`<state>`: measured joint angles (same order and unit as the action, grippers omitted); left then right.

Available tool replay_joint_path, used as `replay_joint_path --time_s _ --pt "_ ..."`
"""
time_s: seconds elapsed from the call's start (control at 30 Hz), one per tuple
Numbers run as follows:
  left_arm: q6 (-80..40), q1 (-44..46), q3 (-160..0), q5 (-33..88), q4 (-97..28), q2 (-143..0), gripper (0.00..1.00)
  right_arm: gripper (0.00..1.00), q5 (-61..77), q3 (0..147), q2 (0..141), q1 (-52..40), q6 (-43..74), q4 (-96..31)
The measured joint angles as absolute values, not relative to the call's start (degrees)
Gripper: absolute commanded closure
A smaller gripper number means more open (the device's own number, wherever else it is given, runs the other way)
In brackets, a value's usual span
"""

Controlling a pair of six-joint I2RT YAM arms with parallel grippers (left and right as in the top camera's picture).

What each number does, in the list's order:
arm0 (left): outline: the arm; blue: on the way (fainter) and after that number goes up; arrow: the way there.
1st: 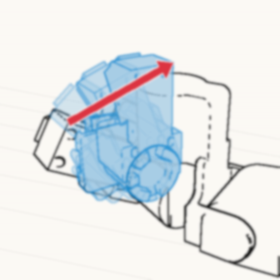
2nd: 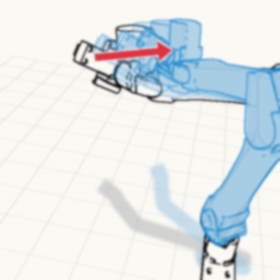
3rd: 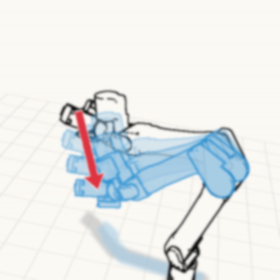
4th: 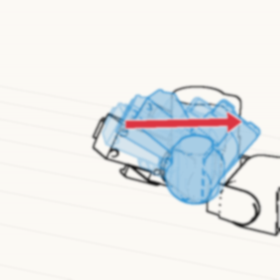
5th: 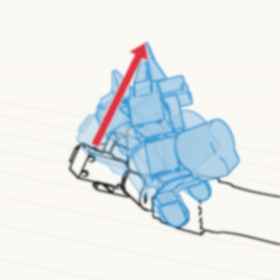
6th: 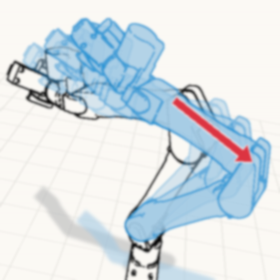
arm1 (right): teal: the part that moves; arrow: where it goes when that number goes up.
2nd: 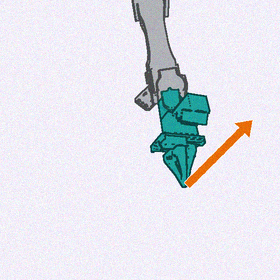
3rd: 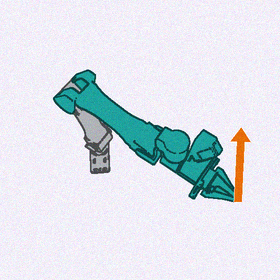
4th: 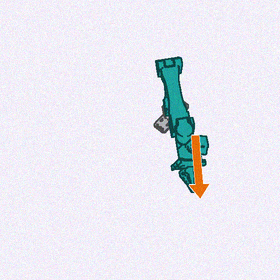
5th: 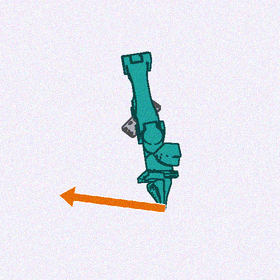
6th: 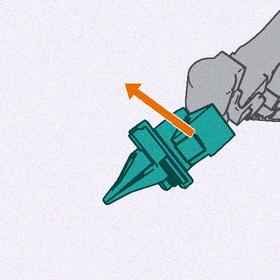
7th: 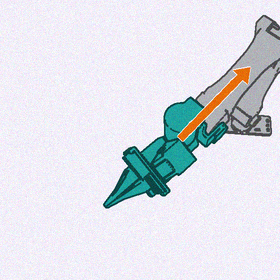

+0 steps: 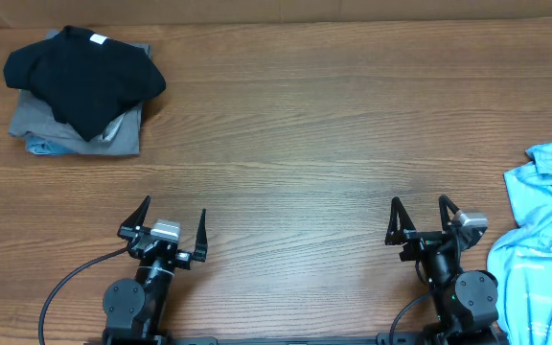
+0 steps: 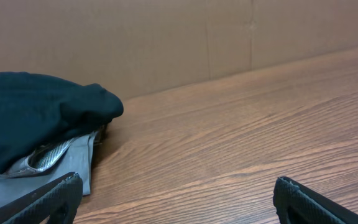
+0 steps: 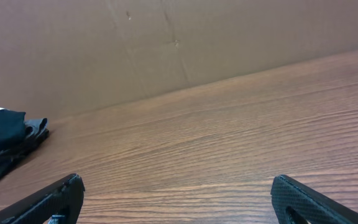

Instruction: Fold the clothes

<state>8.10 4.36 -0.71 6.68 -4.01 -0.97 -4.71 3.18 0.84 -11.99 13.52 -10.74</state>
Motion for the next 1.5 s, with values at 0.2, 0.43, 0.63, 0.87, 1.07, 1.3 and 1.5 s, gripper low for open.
replay_joint_path --time_s 0.2,0.43,0.63,0.87,1.07,1.3,1.5 --pt "8.1 4.36 -0.71 6.68 -4.01 -0.97 0.0 0.0 -4.73 3.18 0.84 -11.99 13.47 -10.74" --pt "8.1 4.36 -0.71 6.68 -4.01 -0.97 0.0 0.0 -4.71 3.18 0.84 -11.99 13.5 -10.74" --pt "8.1 4.36 -0.71 6.68 -4.01 -0.97 0.0 0.0 -4.73 3.18 0.84 -11.99 13.47 -10.72" --pt "8.1 4.36 -0.71 6.68 -4.01 -0.97 0.0 0.0 -4.71 3.18 0.84 -11.99 13.47 -10.74" --pt "8.1 4.36 -0.71 6.68 -4.01 -0.97 0.0 0.0 -4.73 3.18 0.84 -11.99 13.5 -10.72" --pt "7.22 4.36 -0.71 6.68 -4.01 -0.97 0.0 0.0 -4.73 3.18 0.84 -11.99 13.5 -10.72" --pt "6.35 4.36 -0.69 7.77 -3.75 -0.97 0.0 0.0 -4.1 3.18 0.84 -11.99 13.47 -10.72"
